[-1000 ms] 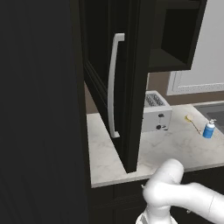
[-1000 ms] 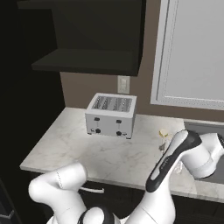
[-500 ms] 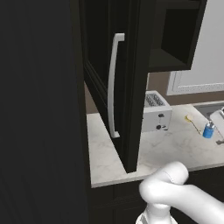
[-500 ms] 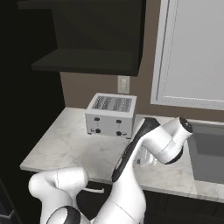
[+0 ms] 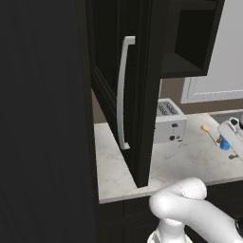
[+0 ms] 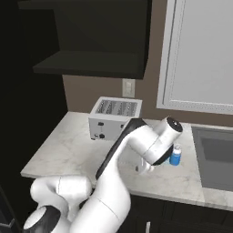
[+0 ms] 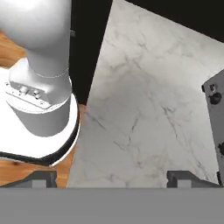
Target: Locate and retrieve the dish brush and soap dispenser from the cabinet. Place them next to the sink.
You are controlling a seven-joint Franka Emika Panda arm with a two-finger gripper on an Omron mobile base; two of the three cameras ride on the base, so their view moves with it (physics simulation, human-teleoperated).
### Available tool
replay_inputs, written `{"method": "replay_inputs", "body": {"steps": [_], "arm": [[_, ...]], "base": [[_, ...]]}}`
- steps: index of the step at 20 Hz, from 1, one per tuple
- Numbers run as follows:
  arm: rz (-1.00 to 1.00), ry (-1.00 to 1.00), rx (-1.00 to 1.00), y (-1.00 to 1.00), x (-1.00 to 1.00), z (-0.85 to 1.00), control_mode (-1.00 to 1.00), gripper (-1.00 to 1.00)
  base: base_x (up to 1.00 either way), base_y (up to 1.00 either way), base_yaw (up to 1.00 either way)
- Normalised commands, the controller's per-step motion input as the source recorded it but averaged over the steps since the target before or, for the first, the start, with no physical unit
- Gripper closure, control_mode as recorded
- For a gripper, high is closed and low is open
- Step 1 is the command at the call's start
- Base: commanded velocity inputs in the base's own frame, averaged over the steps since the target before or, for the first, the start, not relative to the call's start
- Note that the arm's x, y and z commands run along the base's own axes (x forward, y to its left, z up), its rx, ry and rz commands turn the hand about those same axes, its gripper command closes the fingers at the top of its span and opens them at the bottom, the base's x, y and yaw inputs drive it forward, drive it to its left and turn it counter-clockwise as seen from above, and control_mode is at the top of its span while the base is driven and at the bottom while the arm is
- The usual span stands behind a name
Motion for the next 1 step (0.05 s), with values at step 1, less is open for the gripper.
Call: {"method": "replay_inputs", "body": {"steps": [1], "arm": [[0.38,-0.05,-0.03,0.00,0.00,0.00,-1.00,-1.00]], "base": [[0.00,0.00,0.00]]}}
